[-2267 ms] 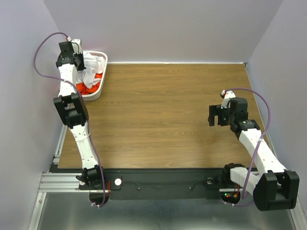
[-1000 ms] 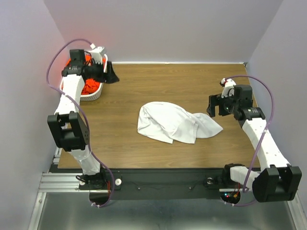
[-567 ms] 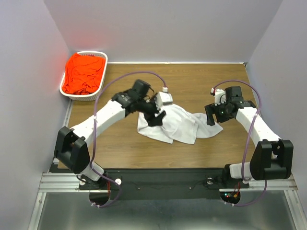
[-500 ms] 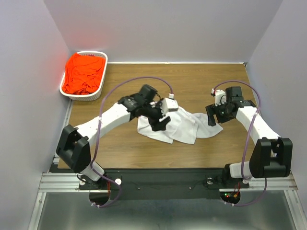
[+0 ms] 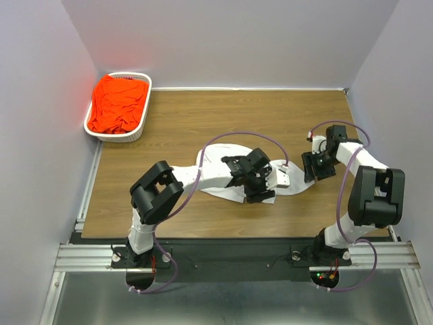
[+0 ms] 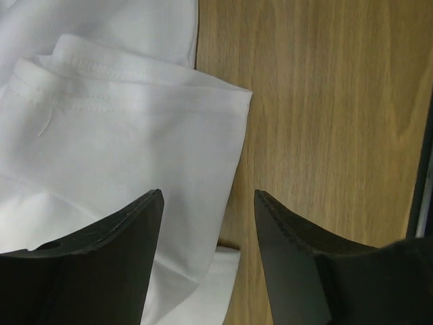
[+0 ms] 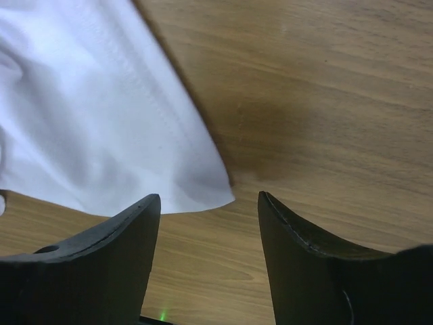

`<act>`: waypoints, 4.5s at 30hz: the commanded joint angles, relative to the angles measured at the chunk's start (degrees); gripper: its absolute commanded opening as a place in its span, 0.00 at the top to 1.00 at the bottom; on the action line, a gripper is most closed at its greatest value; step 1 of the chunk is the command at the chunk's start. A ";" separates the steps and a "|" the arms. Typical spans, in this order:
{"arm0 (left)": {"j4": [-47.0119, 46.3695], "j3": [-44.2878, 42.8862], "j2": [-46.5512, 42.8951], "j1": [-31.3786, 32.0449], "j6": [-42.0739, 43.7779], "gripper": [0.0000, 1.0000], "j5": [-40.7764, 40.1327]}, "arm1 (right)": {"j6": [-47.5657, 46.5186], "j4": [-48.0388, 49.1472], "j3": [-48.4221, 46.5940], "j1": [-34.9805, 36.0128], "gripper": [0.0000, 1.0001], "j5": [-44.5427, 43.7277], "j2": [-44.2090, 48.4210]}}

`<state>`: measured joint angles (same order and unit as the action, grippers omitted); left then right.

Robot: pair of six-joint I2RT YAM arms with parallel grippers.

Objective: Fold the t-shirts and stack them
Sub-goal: Flatten the tshirt out

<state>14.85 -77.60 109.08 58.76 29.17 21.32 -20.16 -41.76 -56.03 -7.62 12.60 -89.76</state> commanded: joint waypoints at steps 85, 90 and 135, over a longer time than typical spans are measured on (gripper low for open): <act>-20.72 -58.34 -2.92 -49.44 -16.15 1.00 -7.53 | 15.50 10.38 -80.35 -6.80 0.99 -8.29 -13.23; -40.73 -60.13 -2.81 -50.93 -19.06 1.00 -7.52 | 17.44 20.71 -84.87 -6.80 0.99 -13.98 -12.99; 38.80 29.01 -60.21 -52.70 56.48 0.47 11.63 | -47.88 -18.10 -1.09 -6.80 0.39 9.99 32.12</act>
<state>50.30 -45.01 49.54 6.28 85.86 29.95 -66.22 -54.08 -52.40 -14.24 21.02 -55.77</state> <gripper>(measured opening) 0.531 0.616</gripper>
